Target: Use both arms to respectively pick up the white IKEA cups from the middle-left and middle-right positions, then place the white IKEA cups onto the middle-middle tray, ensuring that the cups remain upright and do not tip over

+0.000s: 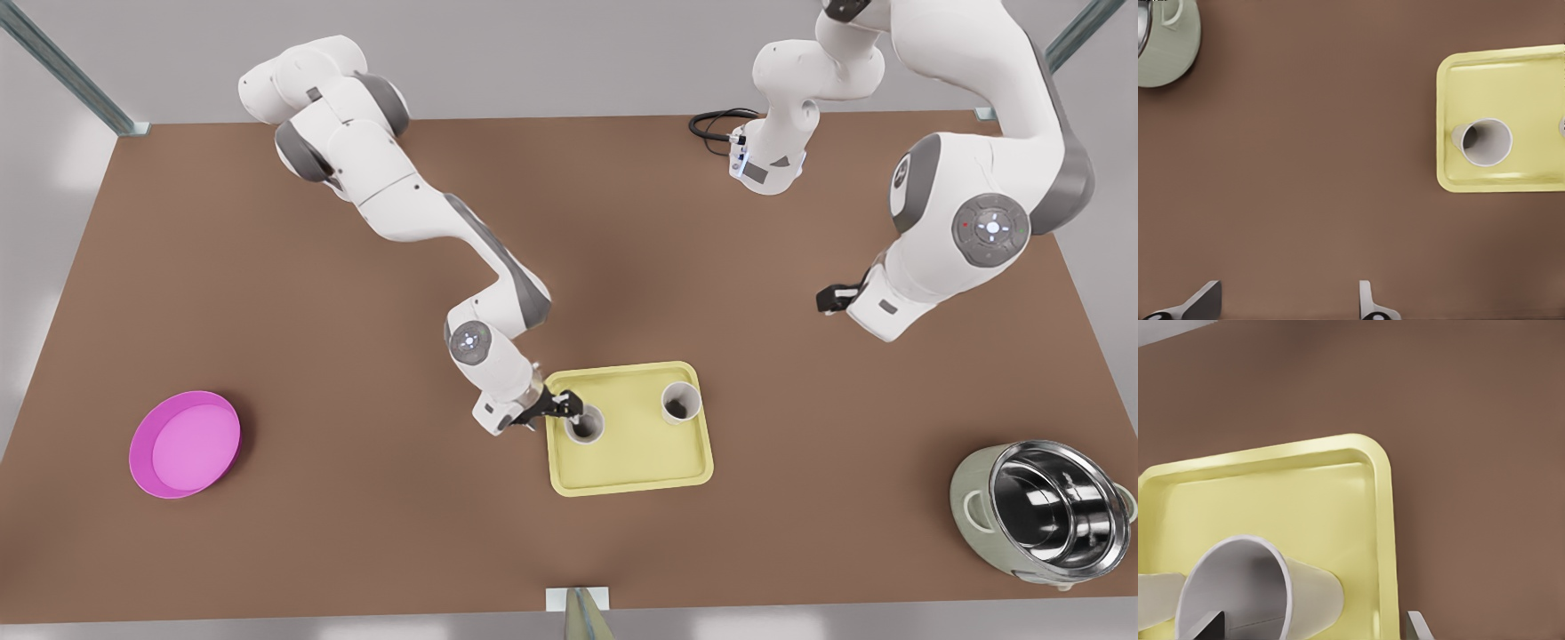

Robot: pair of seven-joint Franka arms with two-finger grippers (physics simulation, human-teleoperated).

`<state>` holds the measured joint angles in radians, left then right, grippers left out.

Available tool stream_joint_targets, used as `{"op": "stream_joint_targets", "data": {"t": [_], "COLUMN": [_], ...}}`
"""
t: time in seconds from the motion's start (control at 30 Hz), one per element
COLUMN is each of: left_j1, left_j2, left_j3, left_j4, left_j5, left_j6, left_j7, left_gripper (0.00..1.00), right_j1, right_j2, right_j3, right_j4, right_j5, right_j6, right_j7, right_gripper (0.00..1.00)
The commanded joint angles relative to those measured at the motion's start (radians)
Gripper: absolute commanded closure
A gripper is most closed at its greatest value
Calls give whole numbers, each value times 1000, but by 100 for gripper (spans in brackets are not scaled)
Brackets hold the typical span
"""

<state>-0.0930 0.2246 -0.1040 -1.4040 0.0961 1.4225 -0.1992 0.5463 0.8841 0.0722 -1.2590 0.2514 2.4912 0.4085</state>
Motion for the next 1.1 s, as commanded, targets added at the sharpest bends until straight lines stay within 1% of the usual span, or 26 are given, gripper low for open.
{"op": "stream_joint_targets", "data": {"t": [0.0,0.1,0.17,0.2,0.23,0.27,0.3,0.33,0.37,0.4,0.43,0.53,0.6,0.67,1.07], "left_j1": [-2,-2,-4,-7,-7,-7,-7,-7,-7,-7,-7,-7,-7,-2,4], "left_j2": [1,2,2,2,2,2,2,2,2,2,2,2,2,6,7], "left_j3": [0,0,0,0,-2,-6,-8,-6,-8,-8,-8,-8,-8,-8,-6], "left_j4": [0,0,0,0,0,0,0,0,0,0,0,0,0,0,2], "left_j5": [-1,-1,-1,-1,-1,-1,-1,-1,-1,-1,-1,-1,-1,-3,-3], "left_j6": [1,3,3,3,3,3,3,3,3,3,3,3,3,3,1], "left_j7": [236,236,236,236,236,234,234,234,234,234,234,234,230,230,233], "left_gripper": [0,0,0,0,0,0,0,0,0,0,0,0,0,0,0], "right_j1": [-17,-80,-163,-256,-327,-388,-465,-480,-488,-511,-513,-513,-519,-532,-539], "right_j2": [-20,-79,-109,-116,-154,-273,-362,-447,-516,-583,-626,-678,-738,-761,-751], "right_j3": [0,0,-8,-9,-11,-12,-12,-12,-12,-12,-11,-12,-12,-14,-14], "right_j4": [7,3,-14,-28,-31,-102,-115,-115,-132,-152,-152,-152,-223,-246,-261], "right_j5": [0,2,-37,-58,-217,-366,-368,-368,-351,-294,-294,-293,-290,-284,-284], "right_j6": [-95,-279,-486,-621,-709,-753,-804,-899,-923,-980,-1040,-1078,-1072,-1060,-1039], "right_j7": [138,73,-3,-148,-236,-312,-448,-448,-436,-435,-439,-433,-435,-436,-436], "right_gripper": [0,0,0,0,0,0,0,0,0,0,0,0,0,0,0]}}
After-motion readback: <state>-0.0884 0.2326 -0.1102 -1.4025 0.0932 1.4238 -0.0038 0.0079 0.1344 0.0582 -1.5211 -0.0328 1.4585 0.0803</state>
